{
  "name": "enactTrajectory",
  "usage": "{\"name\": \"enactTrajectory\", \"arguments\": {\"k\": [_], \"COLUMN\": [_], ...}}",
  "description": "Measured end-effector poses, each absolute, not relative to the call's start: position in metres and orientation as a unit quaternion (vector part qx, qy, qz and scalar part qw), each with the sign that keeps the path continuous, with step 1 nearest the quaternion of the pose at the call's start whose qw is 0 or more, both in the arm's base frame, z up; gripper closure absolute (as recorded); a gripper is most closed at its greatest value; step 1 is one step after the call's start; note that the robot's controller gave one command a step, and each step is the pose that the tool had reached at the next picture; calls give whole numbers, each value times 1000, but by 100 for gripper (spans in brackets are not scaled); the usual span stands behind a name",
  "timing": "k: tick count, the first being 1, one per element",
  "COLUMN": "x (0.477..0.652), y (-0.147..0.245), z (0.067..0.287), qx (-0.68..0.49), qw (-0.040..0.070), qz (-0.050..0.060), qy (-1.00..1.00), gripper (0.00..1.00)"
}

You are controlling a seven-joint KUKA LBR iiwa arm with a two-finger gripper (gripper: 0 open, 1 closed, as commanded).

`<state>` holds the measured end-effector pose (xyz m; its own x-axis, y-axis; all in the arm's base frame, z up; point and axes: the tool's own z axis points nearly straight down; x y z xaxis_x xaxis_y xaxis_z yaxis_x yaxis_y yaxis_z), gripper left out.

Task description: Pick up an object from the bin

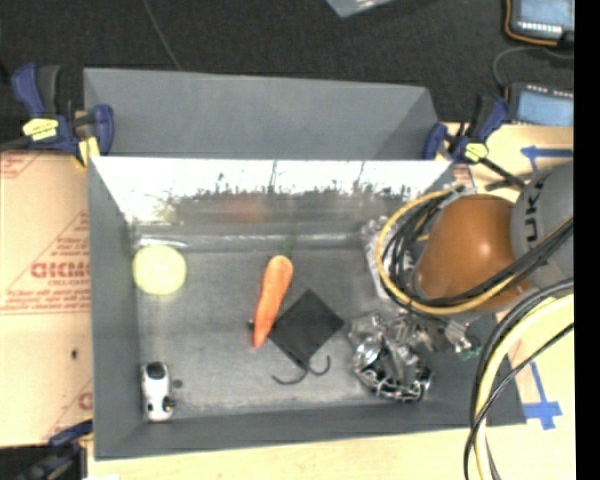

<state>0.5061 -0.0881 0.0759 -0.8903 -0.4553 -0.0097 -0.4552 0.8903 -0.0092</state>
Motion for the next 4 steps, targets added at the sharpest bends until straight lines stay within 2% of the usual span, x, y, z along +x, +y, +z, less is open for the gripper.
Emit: {"name": "enactTrajectory", "arguments": {"k": [1, 2, 3, 4], "x": [506, 500, 500, 498], "y": [-88, -76, -76, -77], "z": [76, 170, 170, 214], "qx": [-235, -233, -233, -228], "qw": [6, 7, 7, 4], "qz": [-3, -4, -4, -2], "qy": [972, 972, 972, 974], "gripper": [100, 100, 100, 100]}}
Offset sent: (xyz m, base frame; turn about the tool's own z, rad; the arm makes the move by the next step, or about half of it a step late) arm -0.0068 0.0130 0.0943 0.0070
